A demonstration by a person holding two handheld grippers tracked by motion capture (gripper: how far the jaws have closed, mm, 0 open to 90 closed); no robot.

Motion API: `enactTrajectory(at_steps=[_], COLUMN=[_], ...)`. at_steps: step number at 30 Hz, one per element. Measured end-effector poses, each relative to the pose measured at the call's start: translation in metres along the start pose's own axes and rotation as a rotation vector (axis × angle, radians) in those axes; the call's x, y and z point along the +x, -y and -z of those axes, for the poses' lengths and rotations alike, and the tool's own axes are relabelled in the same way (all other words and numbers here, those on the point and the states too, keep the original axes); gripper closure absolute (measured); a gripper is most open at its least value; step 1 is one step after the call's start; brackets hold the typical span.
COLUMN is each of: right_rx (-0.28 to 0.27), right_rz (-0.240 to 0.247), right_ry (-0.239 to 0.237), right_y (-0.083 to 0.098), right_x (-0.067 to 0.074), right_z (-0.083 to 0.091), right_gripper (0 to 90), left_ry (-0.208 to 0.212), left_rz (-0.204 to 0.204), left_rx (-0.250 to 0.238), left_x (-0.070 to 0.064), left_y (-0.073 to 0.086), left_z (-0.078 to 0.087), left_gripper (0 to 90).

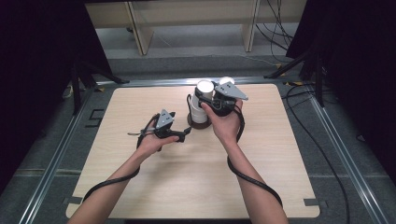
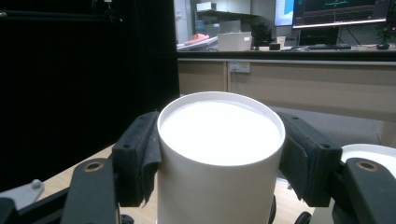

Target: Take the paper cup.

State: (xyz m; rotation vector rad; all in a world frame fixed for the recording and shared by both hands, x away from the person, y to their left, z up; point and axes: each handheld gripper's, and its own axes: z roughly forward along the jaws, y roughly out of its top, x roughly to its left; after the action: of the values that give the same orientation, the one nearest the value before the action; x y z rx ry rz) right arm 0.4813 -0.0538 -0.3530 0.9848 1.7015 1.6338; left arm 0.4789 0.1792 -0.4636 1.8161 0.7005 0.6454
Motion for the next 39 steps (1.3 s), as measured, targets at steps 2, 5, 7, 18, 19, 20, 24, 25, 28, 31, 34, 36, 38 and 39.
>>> enactTrajectory(at_steps=[2, 5, 7, 18, 19, 20, 24, 25, 28, 31, 34, 36, 38, 39], right_rx=[-0.002, -0.006, -0.006, -0.017, -0.017, -0.013, -0.011, -0.001, 0.001, 0.008, 0.008, 0.016, 0.031, 0.014], right_rz=[-0.01, 0.012, -0.004, 0.009, 0.026, 0.024, 0.023, 0.002, 0.009, -0.001, -0.007, -0.015, 0.011, 0.001], right_ry=[-0.002, -0.013, -0.021, -0.058, -0.05, -0.065, -0.072, -0.081, -0.089, -0.087, -0.094, -0.097, -0.084, -0.095], right_y=[0.001, 0.002, 0.002, 0.005, 0.006, 0.007, 0.009, 0.013, 0.018, 0.026, 0.034, 0.038, 0.041, 0.043], right_x=[0.001, 0.001, 0.002, 0.005, 0.005, 0.007, 0.007, 0.009, 0.009, 0.009, 0.008, 0.008, 0.007, 0.007], right_z=[0.003, 0.008, 0.012, 0.039, 0.041, 0.045, 0.051, 0.055, 0.06, 0.065, 0.07, 0.074, 0.08, 0.079], right_gripper=[34.6, 34.6, 34.6, 34.6, 34.6, 34.6, 34.6, 34.6, 34.6, 34.6, 34.6, 34.6, 34.6, 34.6], left_ry=[0.001, -0.001, -0.005, 0.004, 0.005, 0.003, 0.005, 0.004, 0.007, 0.016, 0.012, 0.015, 0.019, 0.029], left_rz=[0.0, -0.004, -0.009, -0.016, -0.018, -0.023, -0.02, -0.015, -0.022, -0.012, -0.014, -0.014, -0.016, -0.013], left_rx=[-0.006, -0.016, -0.021, -0.052, -0.054, -0.052, -0.049, -0.041, -0.044, -0.059, -0.046, -0.046, -0.043, -0.049], left_x=[-0.001, -0.004, -0.006, -0.019, -0.02, -0.022, -0.026, -0.027, -0.034, -0.038, -0.042, -0.044, -0.046, -0.047], left_y=[0.0, 0.0, 0.0, 0.0, 0.0, 0.001, 0.003, 0.004, 0.009, 0.014, 0.019, 0.022, 0.024, 0.025], left_z=[0.005, 0.012, 0.016, 0.042, 0.044, 0.048, 0.054, 0.056, 0.064, 0.069, 0.077, 0.081, 0.084, 0.085], left_gripper=[5.2, 5.2, 5.1, 4.5, 4.5, 4.6, 4.6, 4.8, 4.8, 4.8, 4.8, 4.9, 4.9, 4.8])
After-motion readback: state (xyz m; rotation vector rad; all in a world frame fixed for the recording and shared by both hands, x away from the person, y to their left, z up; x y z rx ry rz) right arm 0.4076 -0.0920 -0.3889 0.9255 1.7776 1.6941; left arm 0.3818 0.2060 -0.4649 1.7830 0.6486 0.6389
